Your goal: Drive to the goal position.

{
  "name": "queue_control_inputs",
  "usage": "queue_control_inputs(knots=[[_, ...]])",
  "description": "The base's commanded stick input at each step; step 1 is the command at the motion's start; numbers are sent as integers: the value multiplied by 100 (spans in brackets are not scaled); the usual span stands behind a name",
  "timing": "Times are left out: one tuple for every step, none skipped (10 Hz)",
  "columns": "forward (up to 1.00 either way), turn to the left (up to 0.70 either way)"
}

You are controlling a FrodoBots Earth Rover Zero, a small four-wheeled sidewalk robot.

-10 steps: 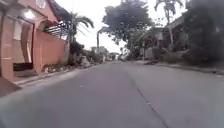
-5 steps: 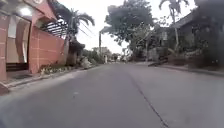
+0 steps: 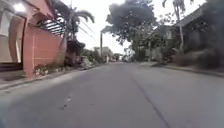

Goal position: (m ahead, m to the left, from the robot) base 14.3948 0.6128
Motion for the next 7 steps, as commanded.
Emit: queue_control_inputs(knots=[[100, 2], [100, 2], [100, 2], [100, 2], [100, 2], [100, 2], [100, 2]])
